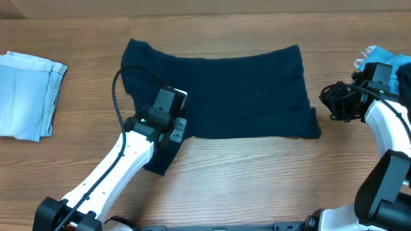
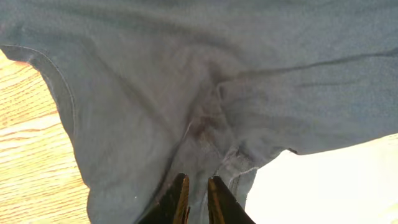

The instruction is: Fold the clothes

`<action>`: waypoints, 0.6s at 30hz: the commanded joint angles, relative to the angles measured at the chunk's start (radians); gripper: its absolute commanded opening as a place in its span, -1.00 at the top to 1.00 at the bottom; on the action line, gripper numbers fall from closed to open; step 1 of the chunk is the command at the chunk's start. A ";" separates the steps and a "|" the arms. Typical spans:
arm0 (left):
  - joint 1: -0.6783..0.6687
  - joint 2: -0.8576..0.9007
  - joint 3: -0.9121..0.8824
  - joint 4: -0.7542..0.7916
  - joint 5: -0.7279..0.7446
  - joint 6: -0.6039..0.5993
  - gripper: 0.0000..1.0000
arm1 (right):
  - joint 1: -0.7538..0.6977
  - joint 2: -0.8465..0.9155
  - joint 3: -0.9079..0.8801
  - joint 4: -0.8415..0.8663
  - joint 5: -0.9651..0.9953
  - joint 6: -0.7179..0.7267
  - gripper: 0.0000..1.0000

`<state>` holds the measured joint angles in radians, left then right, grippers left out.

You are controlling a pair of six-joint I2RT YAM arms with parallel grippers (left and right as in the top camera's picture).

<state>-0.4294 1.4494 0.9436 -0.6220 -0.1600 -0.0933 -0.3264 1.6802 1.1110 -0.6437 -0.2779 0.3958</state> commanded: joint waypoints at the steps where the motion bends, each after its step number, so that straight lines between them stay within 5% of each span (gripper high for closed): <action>1: 0.005 0.006 0.017 -0.021 0.032 0.027 0.53 | 0.002 -0.018 0.016 0.000 0.021 0.000 0.07; 4: 0.005 0.006 0.017 -0.081 0.129 0.010 0.19 | 0.008 -0.018 0.016 -0.040 -0.018 0.000 0.04; 9: 0.004 0.006 -0.012 -0.142 0.173 -0.190 0.02 | 0.038 -0.018 0.016 -0.091 -0.039 -0.004 0.02; 18: 0.003 0.109 -0.123 -0.130 0.257 -0.335 0.00 | 0.071 -0.018 0.016 -0.111 -0.038 -0.004 0.00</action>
<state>-0.4294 1.5269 0.8349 -0.7231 0.0124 -0.3466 -0.2584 1.6802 1.1110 -0.7532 -0.3107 0.3950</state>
